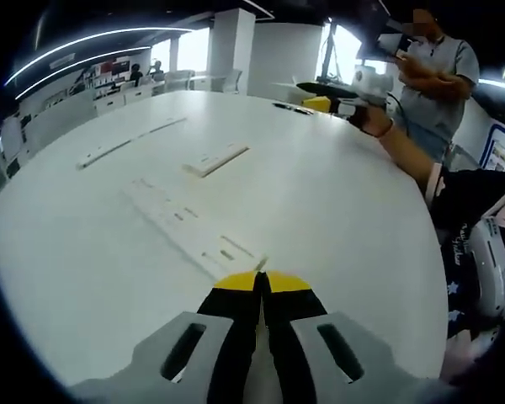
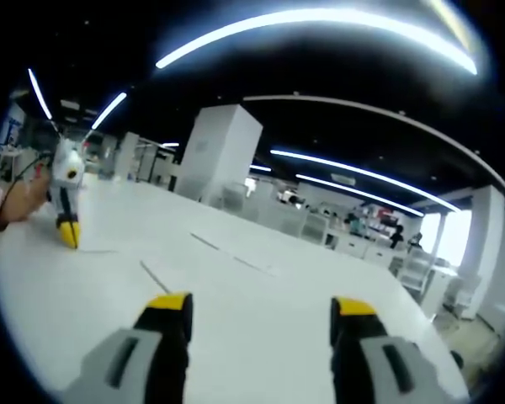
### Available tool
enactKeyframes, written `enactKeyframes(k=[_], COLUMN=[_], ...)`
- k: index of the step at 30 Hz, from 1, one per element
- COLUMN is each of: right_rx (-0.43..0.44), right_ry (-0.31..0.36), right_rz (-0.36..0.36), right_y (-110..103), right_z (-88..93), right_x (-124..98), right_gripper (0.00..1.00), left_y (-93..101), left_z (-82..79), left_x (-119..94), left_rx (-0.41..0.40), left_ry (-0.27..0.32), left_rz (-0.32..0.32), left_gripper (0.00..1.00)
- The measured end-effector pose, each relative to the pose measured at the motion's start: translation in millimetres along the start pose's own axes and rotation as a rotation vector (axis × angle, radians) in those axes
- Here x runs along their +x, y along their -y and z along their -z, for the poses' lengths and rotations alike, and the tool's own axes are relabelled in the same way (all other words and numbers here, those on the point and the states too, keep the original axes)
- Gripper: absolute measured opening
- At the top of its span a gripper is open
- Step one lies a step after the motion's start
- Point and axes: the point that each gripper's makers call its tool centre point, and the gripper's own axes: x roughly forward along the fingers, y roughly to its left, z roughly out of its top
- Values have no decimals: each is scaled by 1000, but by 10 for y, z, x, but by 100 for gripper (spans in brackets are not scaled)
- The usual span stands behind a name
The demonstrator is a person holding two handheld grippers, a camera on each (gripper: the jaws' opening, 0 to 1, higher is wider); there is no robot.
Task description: Locate the socket holder cover, grip the socket holder cover, clip it into the socket holder slot.
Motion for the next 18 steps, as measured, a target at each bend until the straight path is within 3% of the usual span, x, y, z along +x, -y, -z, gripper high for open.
enactKeyframes(k=[18], right_rx=[0], right_ry=[1], right_rz=[1], right_y=[22], right_z=[-8], right_x=[-3], right_gripper=[67], left_y=[-25], left_z=[-20], left_x=[5], left_rx=[17], left_ry=[10], left_rz=[-23], left_gripper=[3])
